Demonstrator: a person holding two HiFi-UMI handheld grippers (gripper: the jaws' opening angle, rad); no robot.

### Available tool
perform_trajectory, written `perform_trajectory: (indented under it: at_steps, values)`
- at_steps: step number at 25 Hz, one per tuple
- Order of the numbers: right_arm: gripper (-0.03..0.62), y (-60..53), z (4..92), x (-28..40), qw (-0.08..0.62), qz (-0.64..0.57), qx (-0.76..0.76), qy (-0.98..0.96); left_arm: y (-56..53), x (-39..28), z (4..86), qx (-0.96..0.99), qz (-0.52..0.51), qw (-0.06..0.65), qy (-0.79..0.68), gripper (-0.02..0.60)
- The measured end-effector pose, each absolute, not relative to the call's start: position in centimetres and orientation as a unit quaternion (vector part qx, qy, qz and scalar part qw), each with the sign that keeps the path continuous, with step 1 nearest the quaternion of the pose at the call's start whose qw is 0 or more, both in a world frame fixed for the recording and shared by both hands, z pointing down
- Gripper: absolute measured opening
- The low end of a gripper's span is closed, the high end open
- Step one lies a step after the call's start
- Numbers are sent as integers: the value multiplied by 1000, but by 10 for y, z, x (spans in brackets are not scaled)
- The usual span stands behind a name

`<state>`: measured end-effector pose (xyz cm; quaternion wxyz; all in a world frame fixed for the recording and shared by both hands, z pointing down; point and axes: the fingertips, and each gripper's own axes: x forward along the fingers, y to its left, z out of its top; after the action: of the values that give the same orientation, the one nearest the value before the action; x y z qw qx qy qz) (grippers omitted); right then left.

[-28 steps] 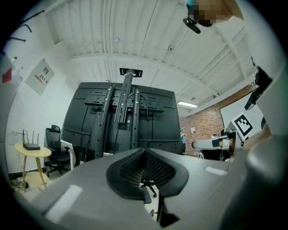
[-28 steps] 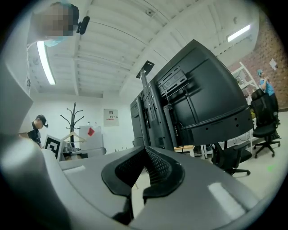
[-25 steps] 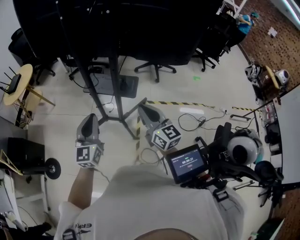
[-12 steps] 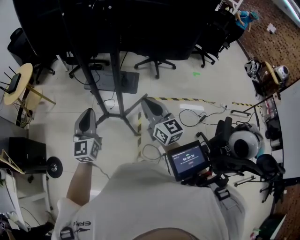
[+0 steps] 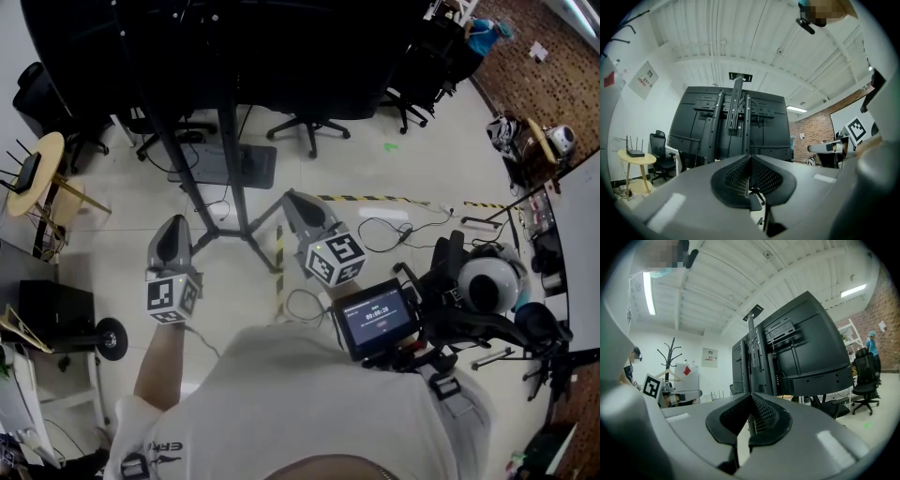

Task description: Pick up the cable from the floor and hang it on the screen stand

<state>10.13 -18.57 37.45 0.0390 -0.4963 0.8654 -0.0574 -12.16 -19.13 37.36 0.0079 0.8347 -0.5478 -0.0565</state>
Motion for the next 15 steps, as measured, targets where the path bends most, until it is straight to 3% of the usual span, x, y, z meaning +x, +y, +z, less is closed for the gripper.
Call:
perform_trajectory:
  at_steps: [15]
  values:
    - [12, -189, 373, 92, 35, -54, -490, 869, -192, -130, 372, 829, -69, 14, -555, 3]
